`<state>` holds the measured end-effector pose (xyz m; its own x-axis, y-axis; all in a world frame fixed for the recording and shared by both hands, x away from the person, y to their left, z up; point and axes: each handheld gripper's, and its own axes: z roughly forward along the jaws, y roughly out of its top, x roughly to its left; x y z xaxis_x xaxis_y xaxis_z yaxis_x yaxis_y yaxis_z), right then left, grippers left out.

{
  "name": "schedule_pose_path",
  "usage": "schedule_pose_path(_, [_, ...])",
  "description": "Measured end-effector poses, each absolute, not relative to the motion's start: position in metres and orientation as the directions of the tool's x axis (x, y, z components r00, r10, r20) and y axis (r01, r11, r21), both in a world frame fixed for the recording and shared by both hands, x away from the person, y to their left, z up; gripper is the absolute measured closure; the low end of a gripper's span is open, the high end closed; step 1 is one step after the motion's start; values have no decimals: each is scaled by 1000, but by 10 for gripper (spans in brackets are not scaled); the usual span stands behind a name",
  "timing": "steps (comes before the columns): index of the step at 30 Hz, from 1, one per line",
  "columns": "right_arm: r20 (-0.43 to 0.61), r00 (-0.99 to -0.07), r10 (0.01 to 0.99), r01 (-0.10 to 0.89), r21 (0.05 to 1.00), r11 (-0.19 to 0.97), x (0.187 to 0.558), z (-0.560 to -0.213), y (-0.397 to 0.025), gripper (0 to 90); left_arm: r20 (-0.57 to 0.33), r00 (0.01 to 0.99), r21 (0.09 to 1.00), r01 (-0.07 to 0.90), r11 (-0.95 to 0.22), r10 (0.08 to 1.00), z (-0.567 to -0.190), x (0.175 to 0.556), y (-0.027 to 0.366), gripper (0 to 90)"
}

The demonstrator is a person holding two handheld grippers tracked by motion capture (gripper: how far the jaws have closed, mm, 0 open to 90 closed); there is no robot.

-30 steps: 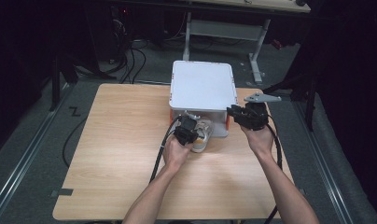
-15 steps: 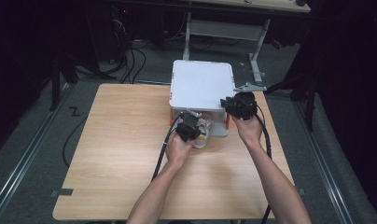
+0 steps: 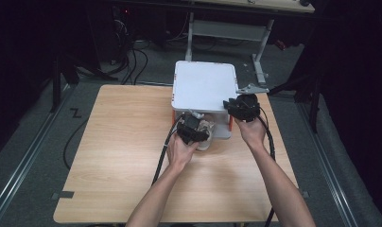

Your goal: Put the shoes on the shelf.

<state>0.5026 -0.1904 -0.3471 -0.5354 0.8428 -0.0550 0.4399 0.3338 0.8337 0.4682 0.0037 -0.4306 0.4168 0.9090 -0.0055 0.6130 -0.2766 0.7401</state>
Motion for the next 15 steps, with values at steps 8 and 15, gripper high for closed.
schedule_pose_path(8, [-55, -538, 841, 439, 833, 336, 503, -347, -191, 689, 13, 448, 774, 561, -293, 894, -411, 448, 11, 247])
schedule_pose_path(15, [-53, -542, 839, 446, 828, 340, 503, -346, -191, 690, 36, 452, 757, 570, -320, 891, -410, 427, 29, 235])
